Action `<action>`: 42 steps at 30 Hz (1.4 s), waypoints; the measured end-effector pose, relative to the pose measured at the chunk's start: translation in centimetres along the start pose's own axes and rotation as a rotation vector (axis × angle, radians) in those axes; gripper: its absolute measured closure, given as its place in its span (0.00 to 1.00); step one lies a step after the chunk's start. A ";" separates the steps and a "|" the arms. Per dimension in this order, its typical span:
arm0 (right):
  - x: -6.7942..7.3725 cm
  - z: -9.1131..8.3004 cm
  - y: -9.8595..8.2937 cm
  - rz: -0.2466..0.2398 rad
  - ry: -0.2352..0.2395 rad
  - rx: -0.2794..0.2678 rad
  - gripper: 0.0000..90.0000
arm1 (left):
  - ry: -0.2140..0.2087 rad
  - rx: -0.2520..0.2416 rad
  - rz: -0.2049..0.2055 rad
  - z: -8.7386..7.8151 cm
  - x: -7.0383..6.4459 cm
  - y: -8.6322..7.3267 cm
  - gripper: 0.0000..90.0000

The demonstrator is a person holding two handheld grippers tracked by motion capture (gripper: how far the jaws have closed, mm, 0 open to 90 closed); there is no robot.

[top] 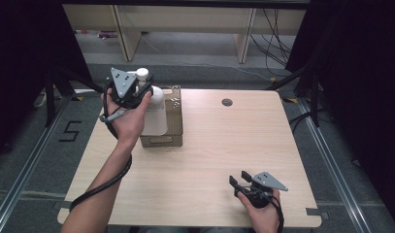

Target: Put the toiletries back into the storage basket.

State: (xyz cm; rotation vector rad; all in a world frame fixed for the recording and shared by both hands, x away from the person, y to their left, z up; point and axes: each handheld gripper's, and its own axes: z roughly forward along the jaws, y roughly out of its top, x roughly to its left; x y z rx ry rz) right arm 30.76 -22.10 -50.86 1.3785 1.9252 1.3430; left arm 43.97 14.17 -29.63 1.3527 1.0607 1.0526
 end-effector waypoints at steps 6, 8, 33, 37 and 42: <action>0.3 0.0 0.0 0.034 0.008 0.004 0.51 | 0.013 0.005 0.004 0.4 0.1 -0.3 0.66; 0.3 0.0 -0.1 0.035 0.008 0.008 0.51 | 0.016 0.010 0.005 0.5 0.2 -0.4 0.66; 0.2 0.0 0.0 0.006 0.015 0.005 0.51 | 0.038 0.039 0.040 1.6 -0.2 -1.2 0.66; 0.2 0.0 0.0 -0.008 0.011 0.003 0.51 | 0.041 0.040 0.039 1.6 -0.3 -1.4 0.66; 0.1 -0.2 0.1 -0.022 -0.004 0.013 0.51 | 0.043 0.041 0.043 1.5 -0.4 -1.6 0.66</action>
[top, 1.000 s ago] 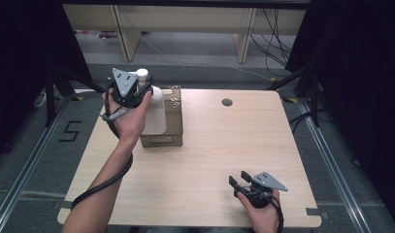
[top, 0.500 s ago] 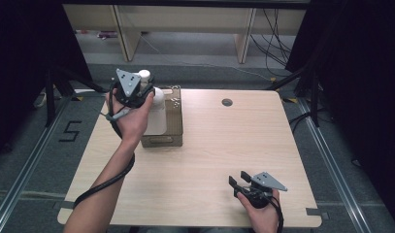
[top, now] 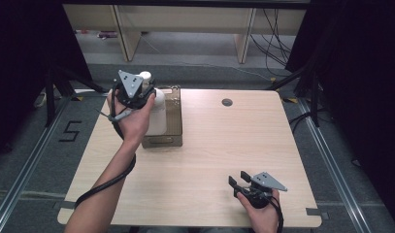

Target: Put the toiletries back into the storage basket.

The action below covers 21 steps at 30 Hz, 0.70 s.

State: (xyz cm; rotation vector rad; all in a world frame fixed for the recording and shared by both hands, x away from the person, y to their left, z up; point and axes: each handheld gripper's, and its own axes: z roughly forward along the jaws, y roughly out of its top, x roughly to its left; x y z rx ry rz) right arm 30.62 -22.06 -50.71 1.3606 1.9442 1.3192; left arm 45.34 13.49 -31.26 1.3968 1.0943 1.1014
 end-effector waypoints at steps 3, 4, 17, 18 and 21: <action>0.0 0.0 0.0 0.000 0.000 0.000 0.51 | 0.000 0.003 0.002 -0.1 -0.1 0.0 0.66; 0.0 0.1 0.0 0.008 0.009 -0.008 0.51 | 0.000 0.001 -0.001 -0.1 -0.2 -0.1 0.66; 0.2 0.0 0.0 0.026 0.013 0.011 0.51 | 0.014 0.021 0.011 -0.3 -0.5 -0.8 0.66; 0.2 0.0 0.0 0.027 0.013 0.013 0.51 | 0.014 0.023 0.013 -0.3 -0.6 -0.9 0.66; 0.2 0.0 0.0 0.025 0.010 0.011 0.51 | 0.015 0.026 0.010 -0.4 -0.6 -1.1 0.66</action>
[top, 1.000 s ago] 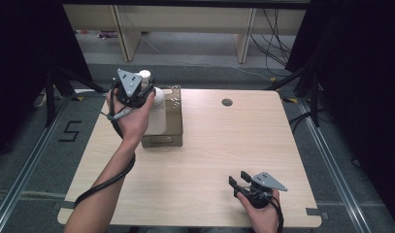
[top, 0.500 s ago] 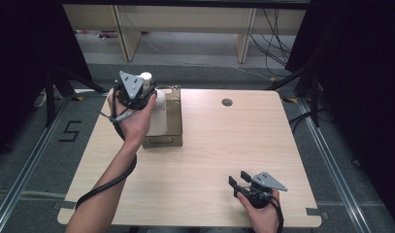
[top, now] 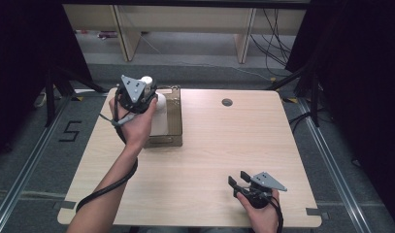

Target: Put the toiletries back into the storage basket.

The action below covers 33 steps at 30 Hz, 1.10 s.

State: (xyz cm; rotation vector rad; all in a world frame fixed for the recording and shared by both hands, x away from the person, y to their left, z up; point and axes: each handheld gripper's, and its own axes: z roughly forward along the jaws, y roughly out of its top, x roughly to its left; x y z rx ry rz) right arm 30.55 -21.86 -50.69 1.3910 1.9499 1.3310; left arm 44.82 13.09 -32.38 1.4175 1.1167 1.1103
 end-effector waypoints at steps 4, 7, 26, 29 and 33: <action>0.0 0.0 0.0 -0.001 0.001 0.001 0.51 | 0.000 0.004 -0.003 0.0 0.0 -0.3 0.66; 0.0 0.1 0.0 0.005 0.008 -0.012 0.51 | 0.001 0.009 -0.002 0.0 0.0 -0.5 0.66; -0.1 0.2 -0.1 -0.019 0.008 -0.017 0.51 | -0.004 0.032 -0.011 0.0 0.0 -2.1 0.66; -0.1 0.2 -0.1 -0.023 0.002 -0.020 0.51 | -0.005 0.036 -0.009 0.0 0.0 -2.3 0.66; -0.1 0.2 -0.1 -0.022 0.004 -0.020 0.51 | -0.005 0.041 -0.011 0.0 0.0 -2.6 0.66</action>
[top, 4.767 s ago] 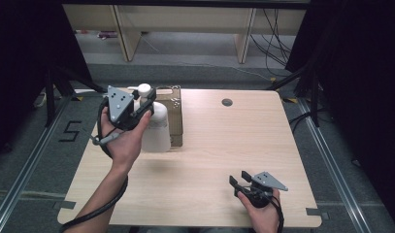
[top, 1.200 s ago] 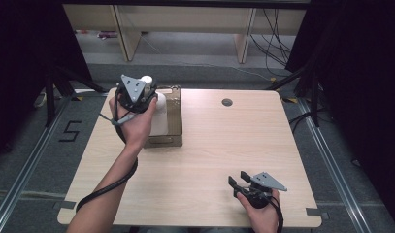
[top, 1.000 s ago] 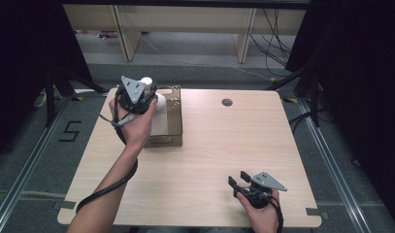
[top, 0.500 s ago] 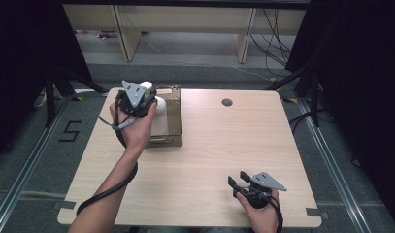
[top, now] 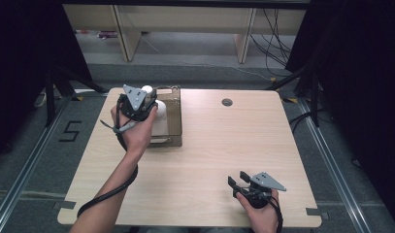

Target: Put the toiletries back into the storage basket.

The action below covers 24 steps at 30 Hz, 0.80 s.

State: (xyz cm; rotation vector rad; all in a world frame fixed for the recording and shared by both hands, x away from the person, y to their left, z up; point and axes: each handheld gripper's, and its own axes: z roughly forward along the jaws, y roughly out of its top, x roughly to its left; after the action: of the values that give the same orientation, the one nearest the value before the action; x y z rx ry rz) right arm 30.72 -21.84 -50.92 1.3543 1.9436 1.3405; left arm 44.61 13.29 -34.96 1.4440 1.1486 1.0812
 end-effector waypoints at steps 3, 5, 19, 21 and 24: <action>0.0 0.0 0.0 0.004 0.003 0.003 0.51 | 0.000 0.005 0.000 0.0 0.0 -0.2 0.66; 0.1 0.1 0.0 0.016 0.014 0.004 0.51 | 0.000 0.009 -0.003 0.1 0.0 -0.4 0.66; 0.0 0.0 0.0 -0.005 -0.010 0.005 0.51 | -0.002 0.035 -0.011 0.3 0.1 -1.5 0.66; 0.0 0.0 0.0 -0.006 -0.009 0.005 0.51 | -0.002 0.036 -0.013 0.3 0.1 -1.6 0.66; 0.0 0.0 -0.1 -0.006 -0.008 0.005 0.51 | -0.001 0.038 -0.013 0.3 0.2 -1.8 0.66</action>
State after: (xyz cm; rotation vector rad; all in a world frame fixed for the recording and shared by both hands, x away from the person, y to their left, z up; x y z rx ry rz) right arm 30.71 -21.79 -50.99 1.3533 1.9450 1.3263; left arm 44.72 13.61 -36.77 1.4645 1.1825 1.0546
